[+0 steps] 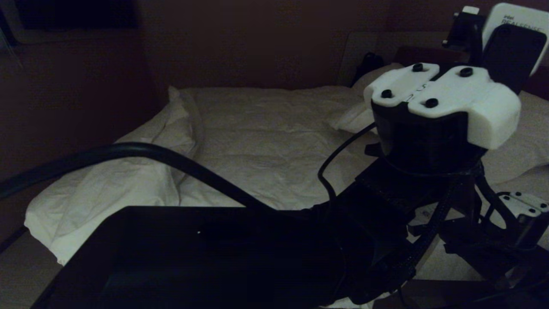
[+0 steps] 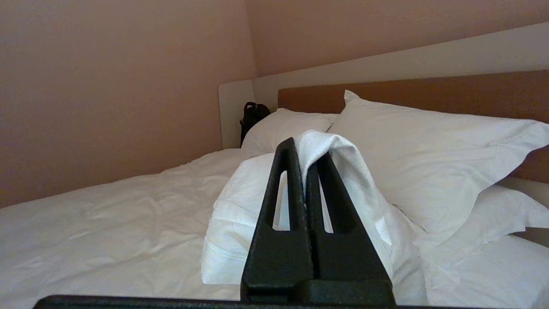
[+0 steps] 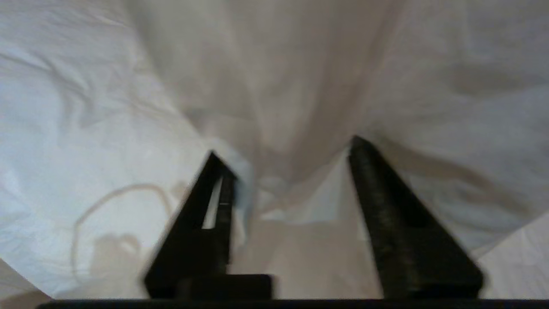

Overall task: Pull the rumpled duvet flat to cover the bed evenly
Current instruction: Flatten the corners of the folded blanket

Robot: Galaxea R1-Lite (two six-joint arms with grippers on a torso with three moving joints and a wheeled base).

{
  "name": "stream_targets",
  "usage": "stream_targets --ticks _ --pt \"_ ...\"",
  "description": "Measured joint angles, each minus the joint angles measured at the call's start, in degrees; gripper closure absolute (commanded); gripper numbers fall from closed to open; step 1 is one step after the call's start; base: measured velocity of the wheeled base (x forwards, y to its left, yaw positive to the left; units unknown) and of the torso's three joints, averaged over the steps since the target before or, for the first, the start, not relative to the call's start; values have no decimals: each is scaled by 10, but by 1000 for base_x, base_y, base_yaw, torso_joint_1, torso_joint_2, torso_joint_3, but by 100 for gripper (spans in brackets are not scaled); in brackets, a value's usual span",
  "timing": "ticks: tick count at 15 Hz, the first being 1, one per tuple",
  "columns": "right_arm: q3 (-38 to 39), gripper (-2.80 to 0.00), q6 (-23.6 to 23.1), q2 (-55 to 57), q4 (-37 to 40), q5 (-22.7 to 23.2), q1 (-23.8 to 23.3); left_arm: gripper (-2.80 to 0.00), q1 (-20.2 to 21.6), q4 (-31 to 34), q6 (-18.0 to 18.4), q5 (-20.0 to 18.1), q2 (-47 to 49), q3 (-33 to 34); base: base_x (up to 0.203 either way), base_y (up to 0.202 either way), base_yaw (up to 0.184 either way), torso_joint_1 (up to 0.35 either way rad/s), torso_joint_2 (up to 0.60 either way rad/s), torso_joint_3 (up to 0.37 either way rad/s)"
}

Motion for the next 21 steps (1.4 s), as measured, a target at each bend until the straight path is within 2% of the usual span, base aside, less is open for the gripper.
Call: stream_targets --ticks 6,11,16,21 --pt "8 0 6 -14 1 1 -4 0 0 1 0 0 1 0 0 0 0 0 0 0" --pt "44 0 47 -65 5 4 -20 0 7 4 -6 20 8 2 0 0 0 0 0 0" --pt "132 0 70 -133 10 18 -100 0 36 2 -9 26 18 45 0 0 0 0 0 0" --pt "145 0 94 -189 57 22 -182 0 68 0 -30 36 28 116 0 0 0 0 0 0"
